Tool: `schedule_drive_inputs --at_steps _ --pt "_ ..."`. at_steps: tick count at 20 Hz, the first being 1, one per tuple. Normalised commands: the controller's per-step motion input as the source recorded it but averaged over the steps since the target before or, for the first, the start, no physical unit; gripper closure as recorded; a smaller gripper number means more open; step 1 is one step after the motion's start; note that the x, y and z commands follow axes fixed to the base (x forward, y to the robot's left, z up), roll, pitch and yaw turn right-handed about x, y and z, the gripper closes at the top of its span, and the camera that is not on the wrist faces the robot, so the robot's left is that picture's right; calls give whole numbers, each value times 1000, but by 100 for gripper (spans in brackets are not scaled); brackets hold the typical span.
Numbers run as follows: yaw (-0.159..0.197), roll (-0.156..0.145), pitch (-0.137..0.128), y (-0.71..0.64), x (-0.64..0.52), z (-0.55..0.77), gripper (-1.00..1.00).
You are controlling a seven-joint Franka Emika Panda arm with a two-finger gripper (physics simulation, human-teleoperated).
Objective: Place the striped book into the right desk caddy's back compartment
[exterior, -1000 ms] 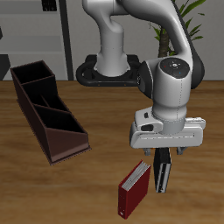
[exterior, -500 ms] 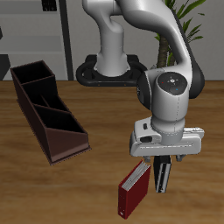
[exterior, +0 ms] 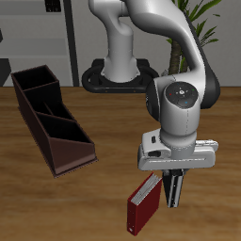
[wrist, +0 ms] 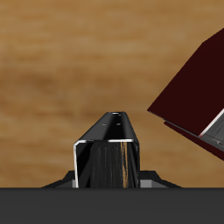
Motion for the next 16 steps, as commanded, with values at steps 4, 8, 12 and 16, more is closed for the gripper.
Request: schedule_drive_inputs --at_steps 4,8,12,16 --pt "4 19 -16 -28 -55 119 100" --pt "-6 8 -23 -47 -88 180 100" --pt "8 17 -45 -1 -148 327 100" --pt "25 21 -69 -9 -212 433 100"
